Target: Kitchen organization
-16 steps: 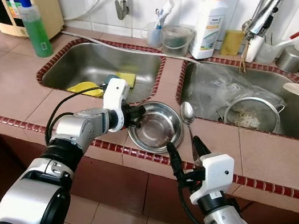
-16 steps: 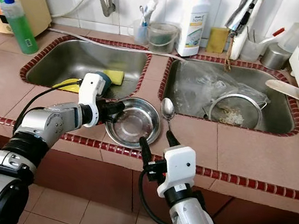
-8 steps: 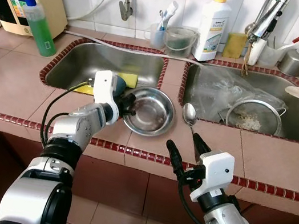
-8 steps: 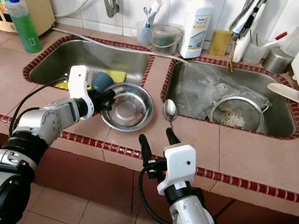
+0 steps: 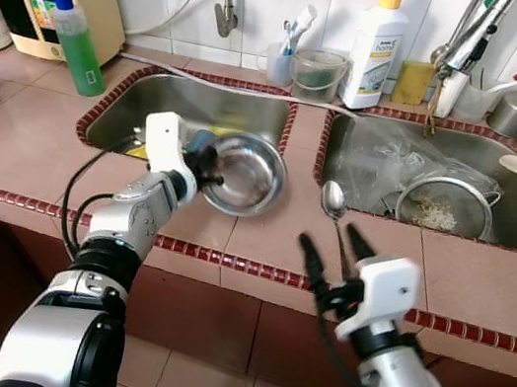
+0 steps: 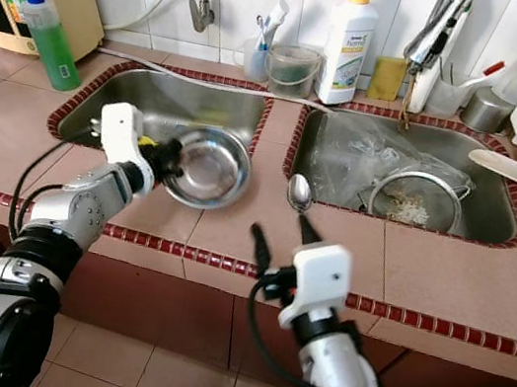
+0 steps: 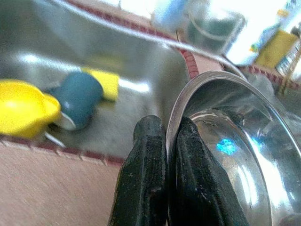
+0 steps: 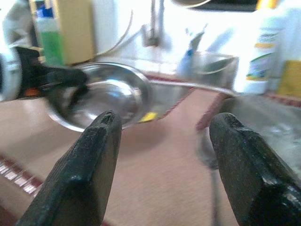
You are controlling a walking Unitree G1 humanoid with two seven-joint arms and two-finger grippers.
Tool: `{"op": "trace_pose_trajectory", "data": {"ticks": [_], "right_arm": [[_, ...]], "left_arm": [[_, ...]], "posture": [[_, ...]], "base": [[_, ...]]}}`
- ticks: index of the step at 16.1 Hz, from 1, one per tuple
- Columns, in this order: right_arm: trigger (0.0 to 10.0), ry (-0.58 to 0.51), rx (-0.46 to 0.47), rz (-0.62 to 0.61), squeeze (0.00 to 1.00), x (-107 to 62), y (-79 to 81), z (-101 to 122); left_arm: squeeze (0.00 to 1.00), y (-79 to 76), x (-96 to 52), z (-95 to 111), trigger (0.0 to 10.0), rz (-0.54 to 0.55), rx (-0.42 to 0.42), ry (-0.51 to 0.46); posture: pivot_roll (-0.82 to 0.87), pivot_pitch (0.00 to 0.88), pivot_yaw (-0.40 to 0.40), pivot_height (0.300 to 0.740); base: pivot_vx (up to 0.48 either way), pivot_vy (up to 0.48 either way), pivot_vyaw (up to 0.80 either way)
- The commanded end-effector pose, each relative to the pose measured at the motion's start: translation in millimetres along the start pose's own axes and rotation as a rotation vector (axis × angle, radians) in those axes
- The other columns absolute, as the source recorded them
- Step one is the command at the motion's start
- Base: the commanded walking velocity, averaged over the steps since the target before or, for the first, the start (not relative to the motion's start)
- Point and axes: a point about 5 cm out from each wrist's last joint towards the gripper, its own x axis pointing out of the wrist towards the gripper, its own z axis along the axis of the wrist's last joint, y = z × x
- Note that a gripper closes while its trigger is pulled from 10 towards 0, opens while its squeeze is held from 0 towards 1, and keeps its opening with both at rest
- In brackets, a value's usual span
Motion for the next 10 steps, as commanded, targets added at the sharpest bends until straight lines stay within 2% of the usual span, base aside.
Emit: {"op": "trace_pose_trajectory", "data": {"ticks": [1,2,4,6,9,10], "right_arm": [[10.0,-0.014,-0.001,-0.039,0.0,2.2,-4.9,0.8],[10.0,-0.017,-0.004,-0.047,0.0,2.5,-6.1,1.2],[10.0,-0.047,-0.017,-0.118,0.0,4.9,-16.2,5.5],[10.0,-0.062,-0.023,-0.151,0.0,5.6,-21.6,7.7],[10.0,-0.064,-0.023,-0.153,0.0,5.4,-22.2,7.7],[10.0,-0.066,-0.022,-0.15,0.0,5.8,-21.8,7.6]], "left_arm": [[0.0,2.6,-1.8,10.1,10.0,0.018,0.042,-0.067],[0.0,2.4,-1.8,11.0,10.0,0.015,0.046,-0.076],[0.0,-1.2,-6.3,19.4,10.0,-0.026,0.102,-0.172],[0.0,-4.1,-9.5,21.9,10.0,-0.048,0.19,-0.224],[0.0,-5.6,-13.6,26.1,10.0,-0.068,0.155,-0.285],[0.0,-5.7,-14.3,27.5,10.0,-0.073,0.169,-0.291]], "posture": [[-0.19,0.007,0.093,0.74],[-0.19,0.007,0.092,0.74],[-0.19,0.008,0.091,0.74],[-0.19,0.008,0.091,0.74],[-0.18,0.008,0.085,0.74],[-0.18,0.006,0.084,0.74]], "base": [[0.0,0.0,0.0],[0.0,0.0,0.0],[0.0,0.0,0.0],[0.0,0.0,0.0],[0.0,0.0,0.0],[0.0,0.0,0.0]]}}
